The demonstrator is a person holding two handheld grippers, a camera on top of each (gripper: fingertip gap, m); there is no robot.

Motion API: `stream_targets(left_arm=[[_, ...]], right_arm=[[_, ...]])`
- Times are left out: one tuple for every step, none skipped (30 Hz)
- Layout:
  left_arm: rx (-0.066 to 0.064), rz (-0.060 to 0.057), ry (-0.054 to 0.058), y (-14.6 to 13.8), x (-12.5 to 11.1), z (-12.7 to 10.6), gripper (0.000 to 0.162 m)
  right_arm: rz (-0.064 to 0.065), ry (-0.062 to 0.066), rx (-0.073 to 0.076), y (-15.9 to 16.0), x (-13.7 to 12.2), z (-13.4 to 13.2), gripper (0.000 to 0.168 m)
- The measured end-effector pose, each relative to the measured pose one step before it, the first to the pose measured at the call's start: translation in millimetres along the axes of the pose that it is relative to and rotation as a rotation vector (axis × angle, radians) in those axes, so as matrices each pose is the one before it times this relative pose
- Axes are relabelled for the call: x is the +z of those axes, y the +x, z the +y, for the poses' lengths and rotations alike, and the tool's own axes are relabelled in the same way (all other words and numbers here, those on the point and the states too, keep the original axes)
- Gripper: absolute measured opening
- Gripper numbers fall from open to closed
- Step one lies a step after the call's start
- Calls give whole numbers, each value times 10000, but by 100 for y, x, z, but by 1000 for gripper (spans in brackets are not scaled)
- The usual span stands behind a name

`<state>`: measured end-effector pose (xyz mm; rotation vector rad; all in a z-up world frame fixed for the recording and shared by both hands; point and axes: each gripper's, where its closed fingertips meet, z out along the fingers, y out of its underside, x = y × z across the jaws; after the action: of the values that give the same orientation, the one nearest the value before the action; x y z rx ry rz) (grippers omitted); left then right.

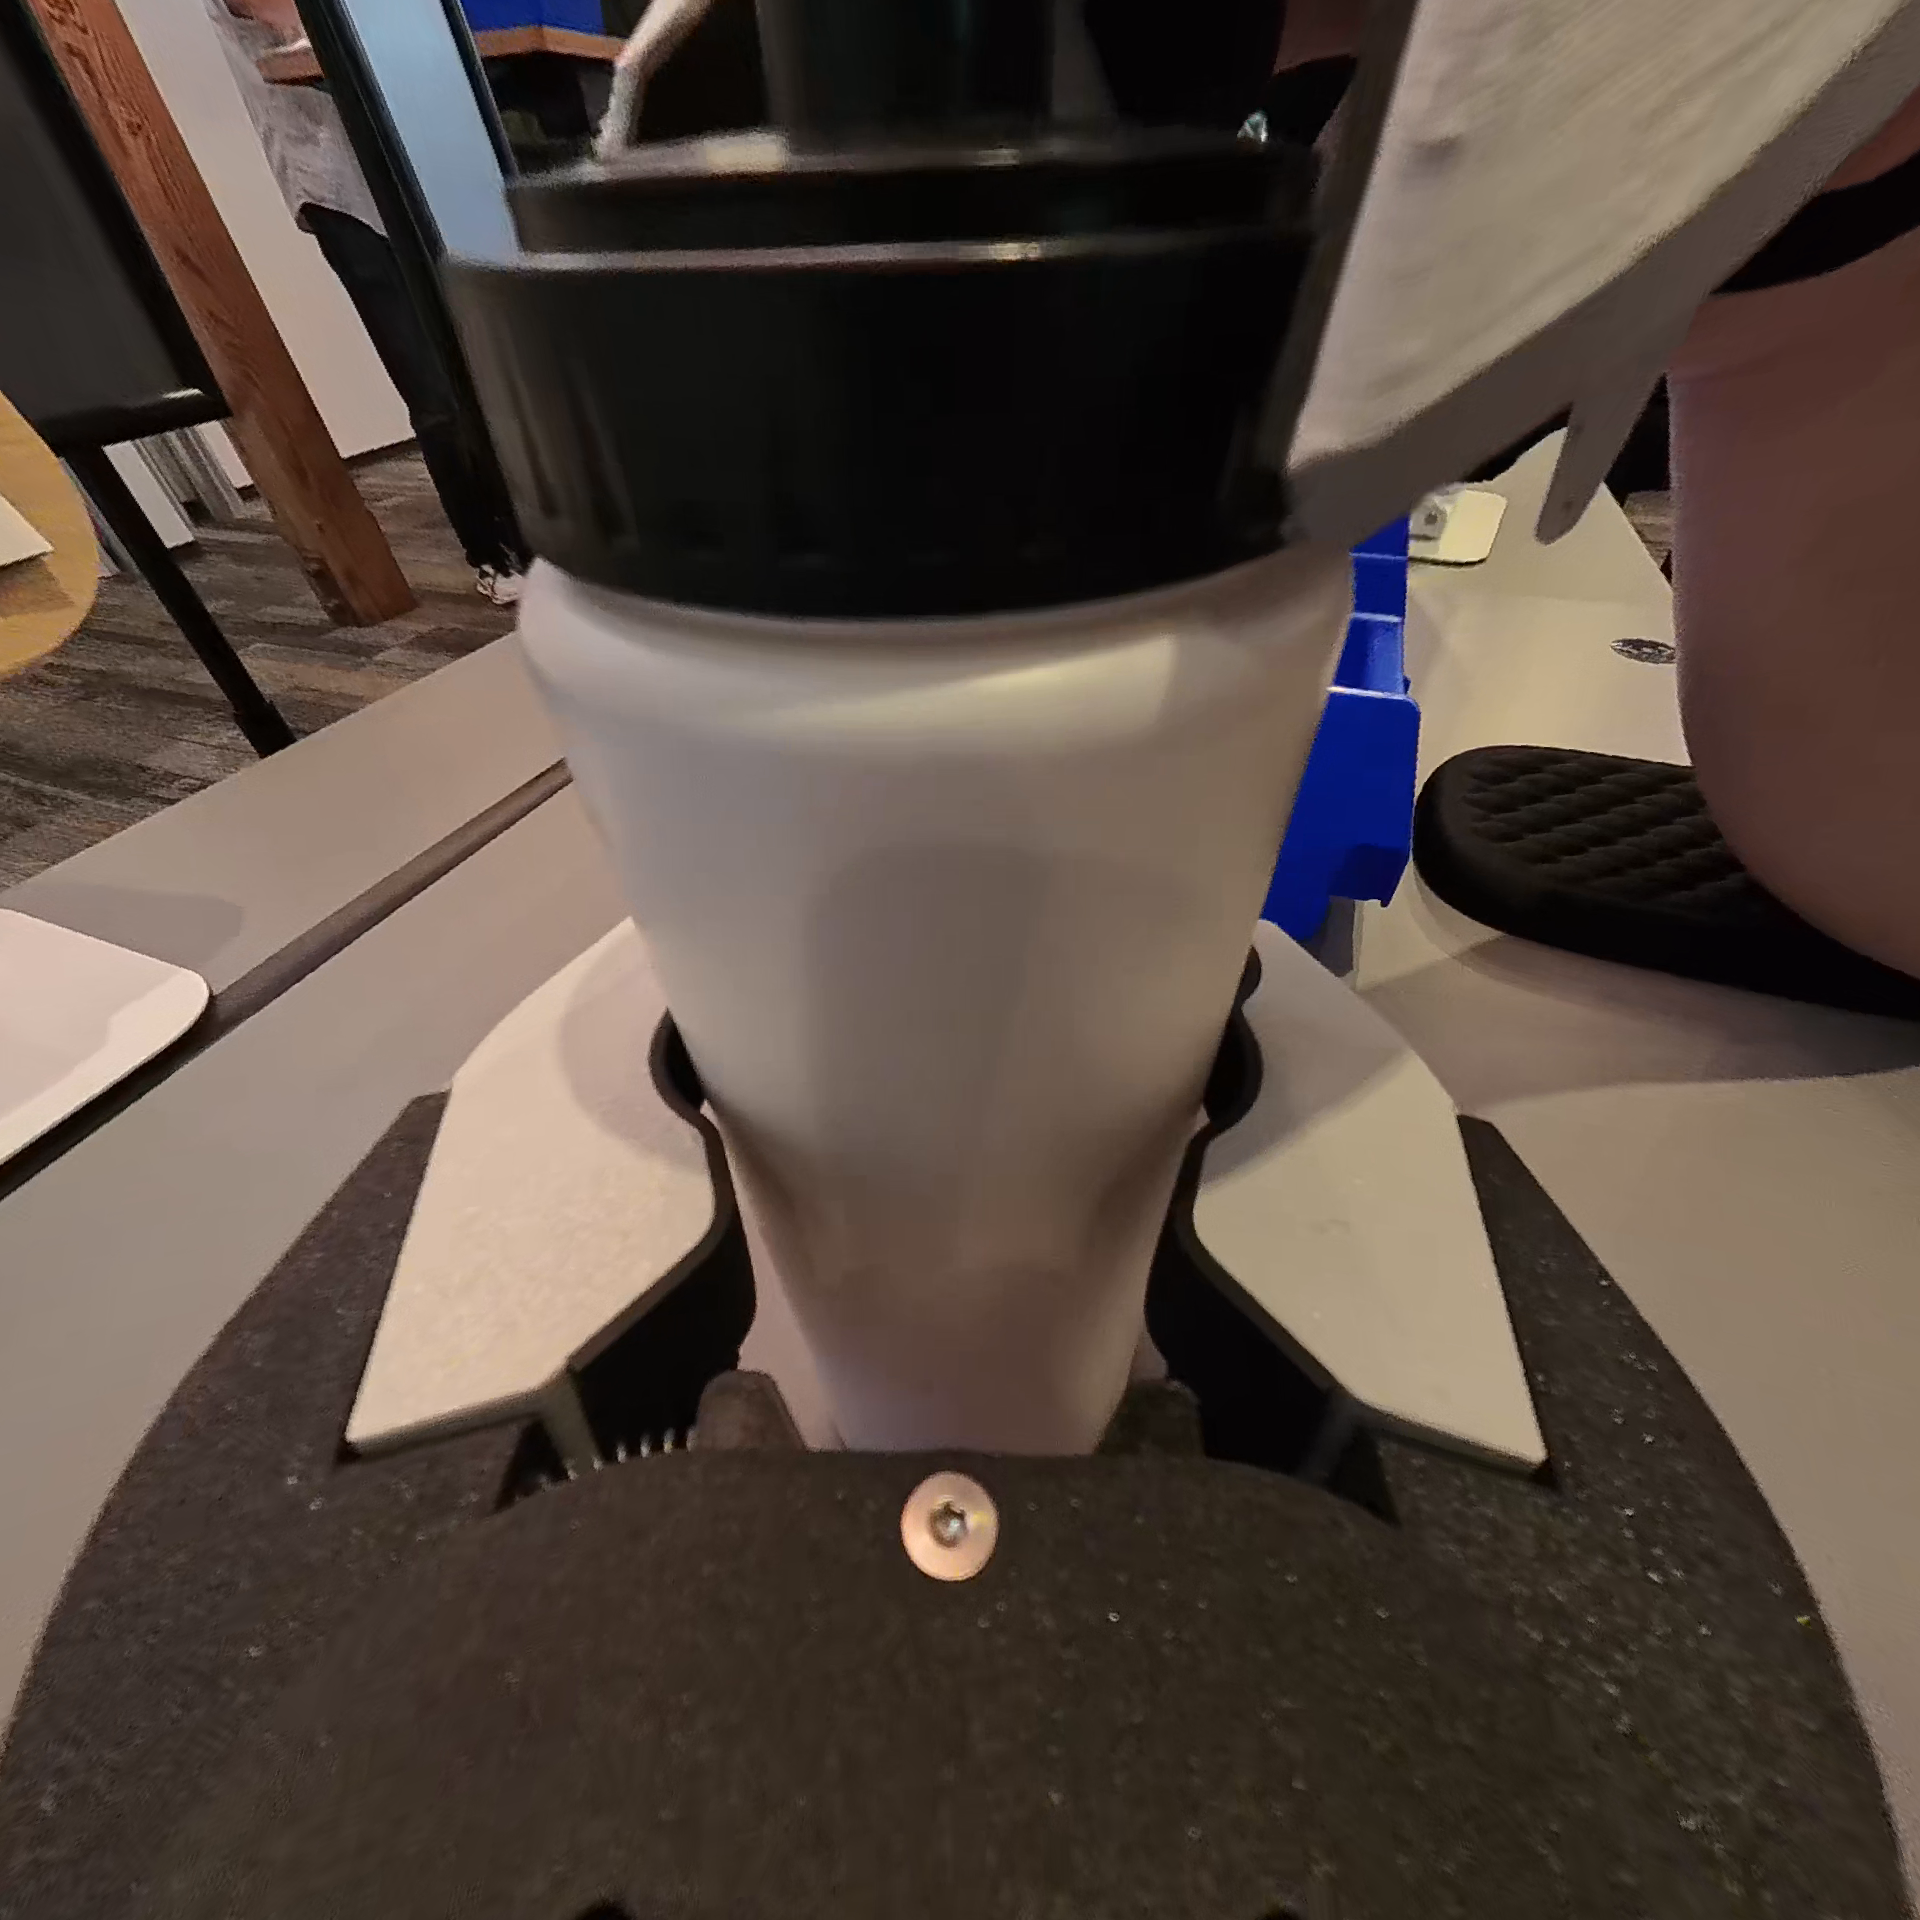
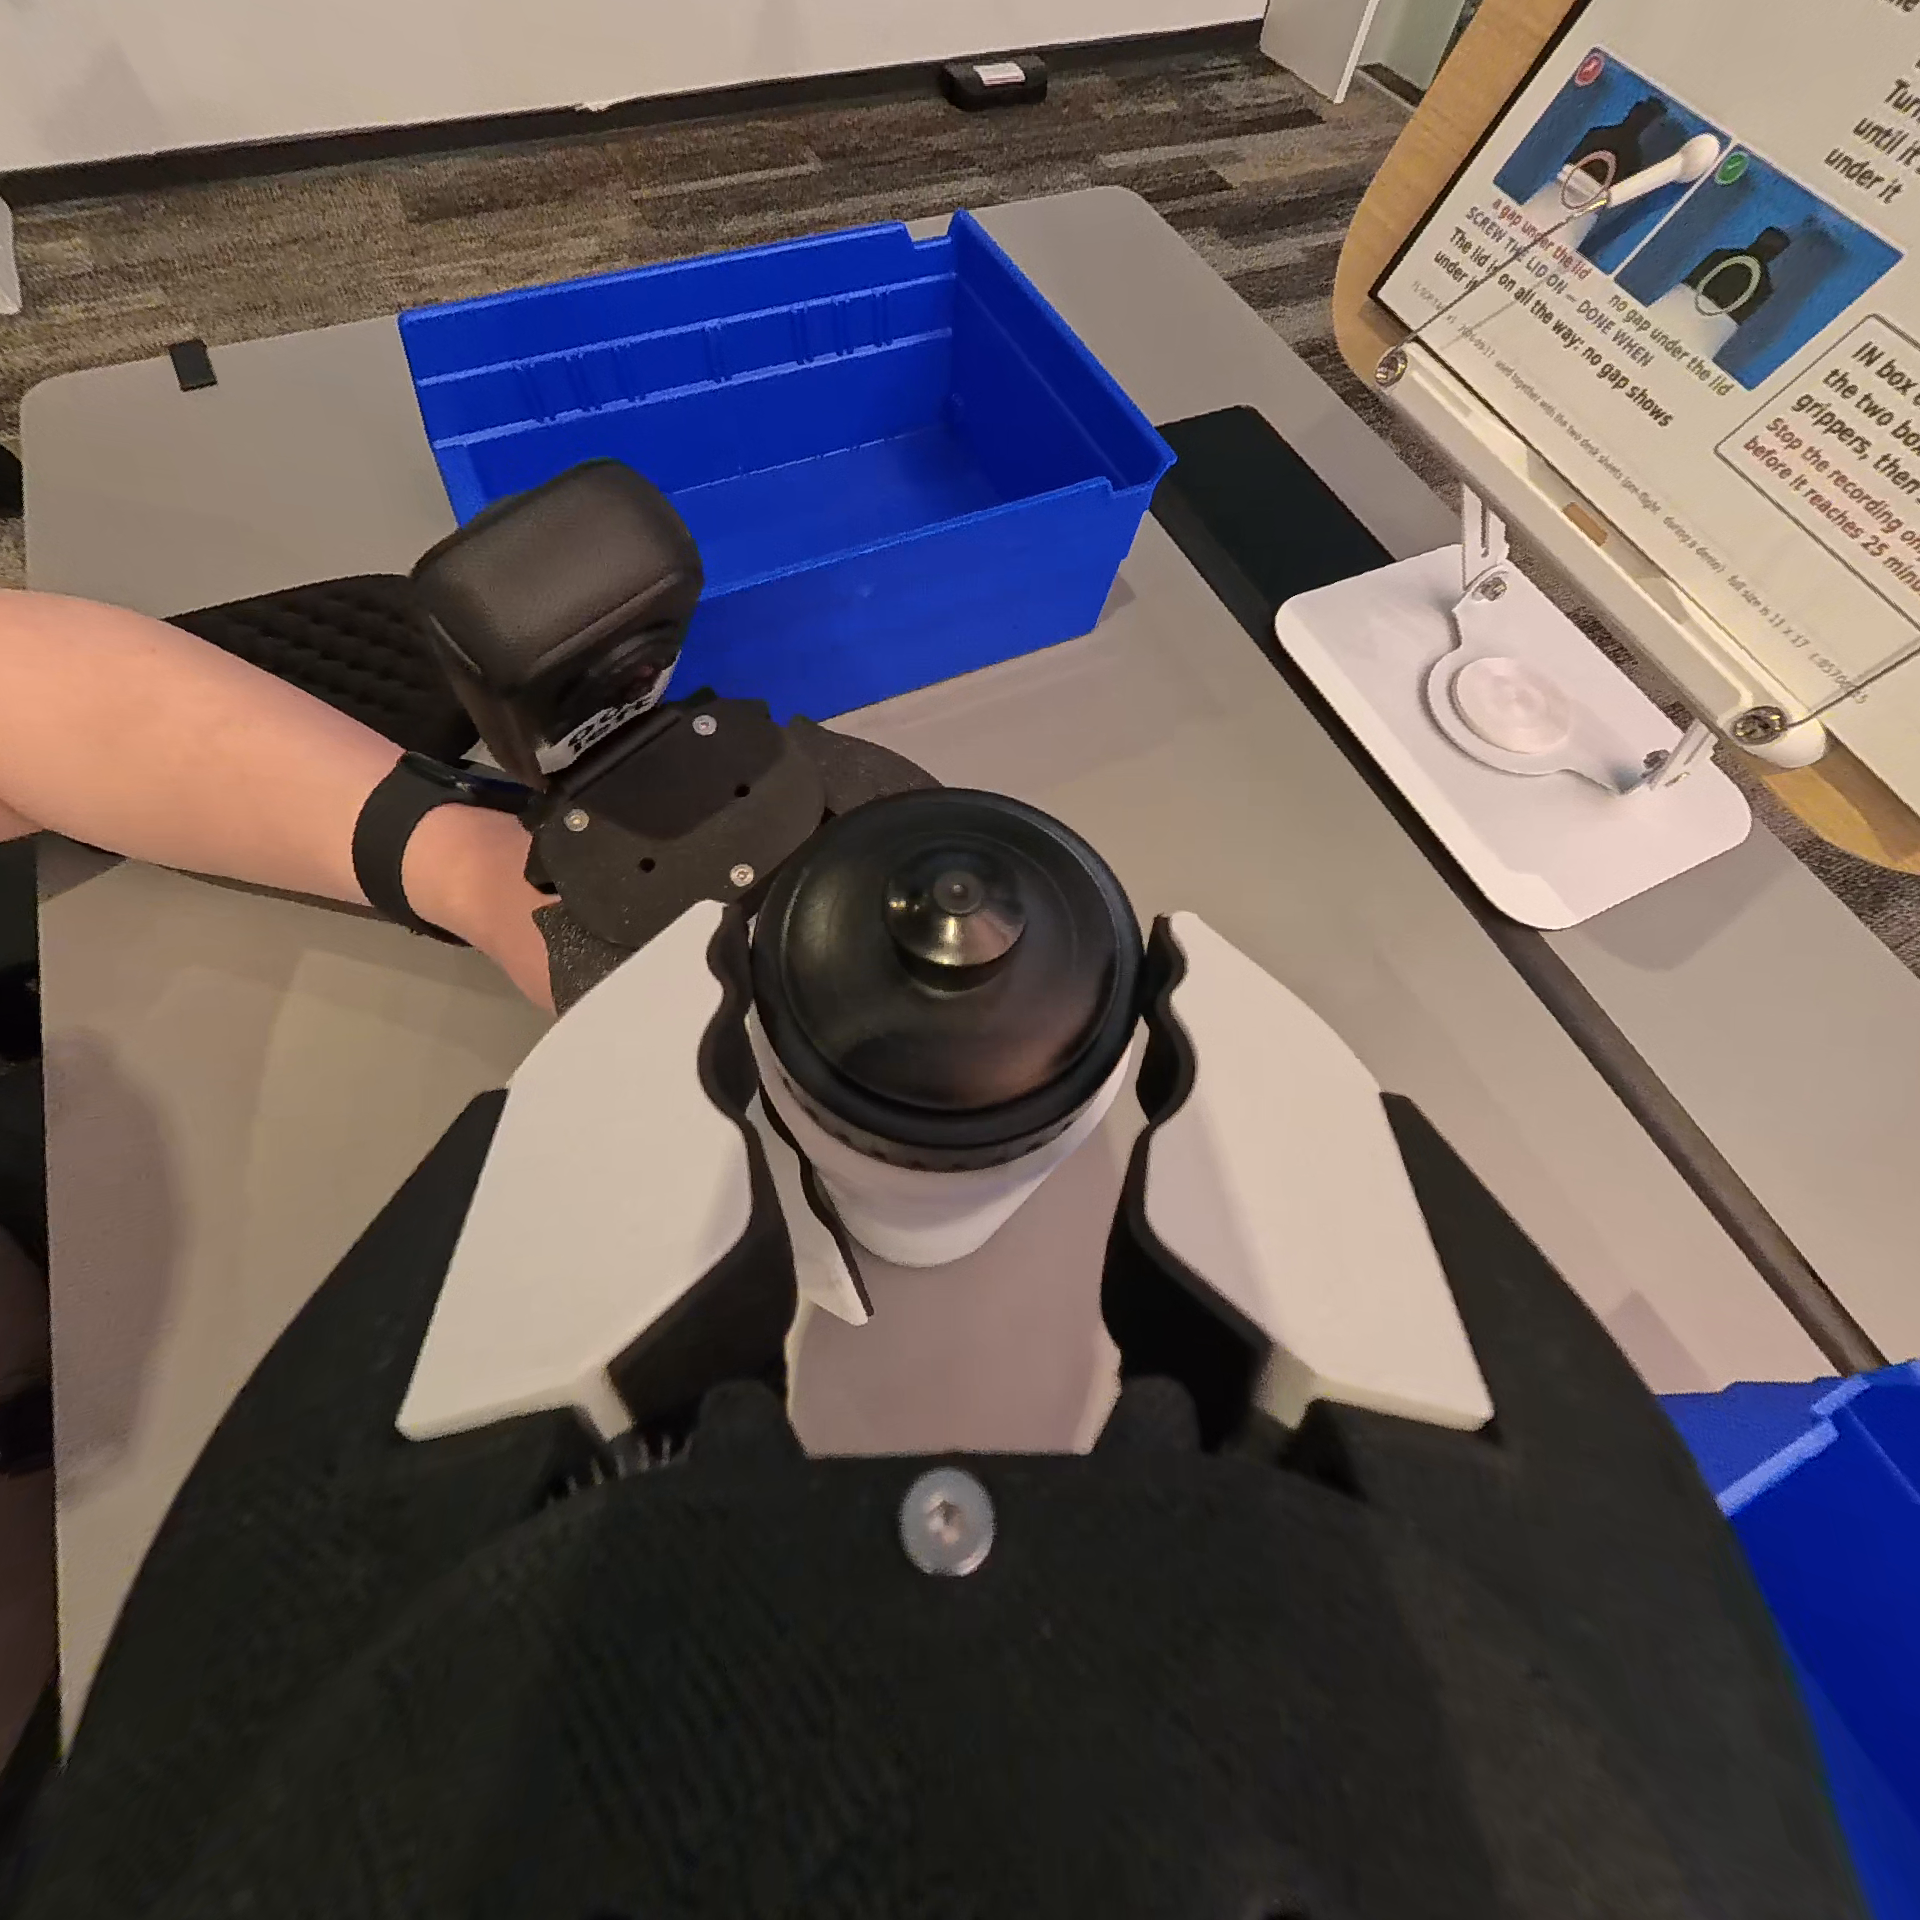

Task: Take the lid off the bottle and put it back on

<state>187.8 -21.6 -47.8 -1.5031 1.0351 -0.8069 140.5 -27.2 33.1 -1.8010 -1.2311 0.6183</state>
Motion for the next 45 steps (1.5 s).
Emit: stream_targets(left_arm=[[13, 3, -65, 2, 17, 32, 96], [-5, 8, 21, 24, 13, -17, 96], [10, 20, 34, 26, 15, -23, 96], [14, 13, -8, 24, 9, 6, 96], [-6, -10, 5, 24, 3, 2, 96], [5, 25, 26, 31, 0, -10, 96], [18, 42, -11, 36, 3, 3, 96], [6, 18, -25, 30, 7, 17, 96], [10, 39, 1, 60, 15, -5, 96], [14, 85, 8, 79, 35, -15, 96], [14, 76, -15, 75, 35, 2, 96], [-3, 117, 7, 144, 31, -3, 96], [-11, 244, 42, 291, 53, -38, 96], [-4, 280, 51, 366, 60, -32, 96], [21, 167, 44, 253, 60, -34, 96], [34, 189, 13, 302, 65, -29, 96], [38, 166, -17, 253, 69, -4, 96], [24, 171, 6, 290, 51, -19, 96], [41, 157, -24, 299, 71, 1, 96], [30, 170, -13, 319, 69, -21, 96], [34, 159, 6, 289, 73, -14, 96], [17, 157, 36, 260, 55, -34, 96], [21, 149, 59, 227, 30, -36, 96], [16, 153, 40, 228, 24, -32, 96], [27, 160, 24, 262, 29, -16, 96], [13, 119, 26, 228, 29, -27, 96], [-1, 141, 14, 246, 23, -12, 96], [27, 177, 8, 303, 26, -6, 96], [35, 137, -22, 267, 20, -1, 96], [15, 157, -11, 286, 33, 5, 96], [35, 18, -25, 109, 12, 4, 96], [-25, -62, -33, -22, 0, 17, 96], [-2, -67, -11, -5, -4, 1, 96], [-68, -127, -8, -118, -39, -4, 97], [-144, -249, 8, -317, -64, -25, 96], [-112, -323, -35, -412, -61, 3, 97], [3, -328, -85, -412, -107, 77, 97], [13, -495, -77, -617, -170, 96, 97], [-6, -500, -104, -631, -224, 110, 97], [-32, -433, -76, -583, -236, 84, 97], [-110, -553, -61, -760, -276, 102, 97], [-92, -453, -47, -652, -275, 88, 97], [-56, -244, -72, -374, -182, 85, 97], [-48, -318, -122, -446, -156, 94, 98], [2, -249, -104, -309, -104, 68, 98]], right_arm=[[-30, 1, -40, 2, -23, 14, 75], [-50, 8, -34, -3, -20, 20, 75], [-61, 10, -38, -20, -36, 16, 75], [-72, 23, -24, -20, -30, 14, 75], [-82, 33, -25, -27, -8, 4, 75], [-82, 26, -50, -41, -15, 12, 75], [-94, 29, -33, -22, -29, 9, 75], [-112, 36, -48, -41, -31, 15, 75], [-117, 44, -71, -47, -41, 13, 75], [-127, 45, -35, -40, -54, 22, 75], [-142, 38, -43, -58, -52, 25, 75], [-184, 43, -108, -122, -81, 23, 75], [-259, 59, -108, -191, -99, 42, 75], [-293, 66, -50, -207, -134, 57, 75], [-263, 49, -73, -203, -137, 58, 75], [-231, 35, -109, -194, -141, 70, 75], [-213, 46, -130, -213, -128, 62, 75], [-236, 69, -158, -235, -126, 50, 75], [-272, 87, -129, -256, -138, 51, 75], [-273, 104, -115, -262, -140, 45, 75], [-240, 100, -87, -239, -108, 30, 75], [-209, 88, -67, -210, -69, 7, 75], [-186, 90, -93, -197, -51, -5, 75], [-209, 111, -82, -217, -47, -6, 75], [-233, 134, -43, -222, -43, -11, 75], [-224, 143, -52, -228, -44, -33, 75], [-225, 134, -68, -239, -19, -27, 75], [-222, 116, -67, -267, -17, -22, 75], [-192, 92, -65, -258, -15, -34, 75], [-136, 75, -66, -201, 5, -25, 75], [-50, 59, -22, -79, 0, -28, 75], [4, 33, 22, -12, 14, -40, 75], [94, -11, 19, 74, 68, -58, 75], [284, -73, 27, 292, 114, -77, 75], [463, -153, 52, 501, 164, -85, 78], [509, -175, -4, 470, 205, -104, 88], [510, -154, -16, 387, 203, -173, 94], [536, -178, 40, 385, 208, -196, 95], [586, -227, 117, 424, 228, -135, 96], [711, -322, 248, 582, 230, 5, 95], [573, -329, 327, 389, 231, 92, 95], [410, -239, 412, 173, 205, 76, 94], [322, -184, 457, 142, 192, 72, 93], [111, -93, 327, -109, 175, 11, 93], [119, -3, 307, -43, 154, -31, 87]])
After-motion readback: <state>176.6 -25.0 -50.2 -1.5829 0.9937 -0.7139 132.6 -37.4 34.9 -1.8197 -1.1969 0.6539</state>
